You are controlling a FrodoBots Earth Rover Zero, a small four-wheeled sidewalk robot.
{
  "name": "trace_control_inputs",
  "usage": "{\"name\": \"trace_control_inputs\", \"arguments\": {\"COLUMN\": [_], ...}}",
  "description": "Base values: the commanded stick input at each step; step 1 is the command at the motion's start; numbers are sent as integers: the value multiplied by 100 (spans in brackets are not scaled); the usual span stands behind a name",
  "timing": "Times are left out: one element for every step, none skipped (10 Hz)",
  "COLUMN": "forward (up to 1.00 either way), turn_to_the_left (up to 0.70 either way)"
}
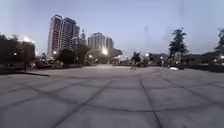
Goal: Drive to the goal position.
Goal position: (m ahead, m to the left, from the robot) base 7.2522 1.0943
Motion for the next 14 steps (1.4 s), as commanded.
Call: {"name": "trace_control_inputs", "arguments": {"forward": [70,70,70,70,70,70,70,70,70,70,70,70,70,70], "turn_to_the_left": [0,0,0,0,0,0,0,0,0,0,0,0,0,0]}}
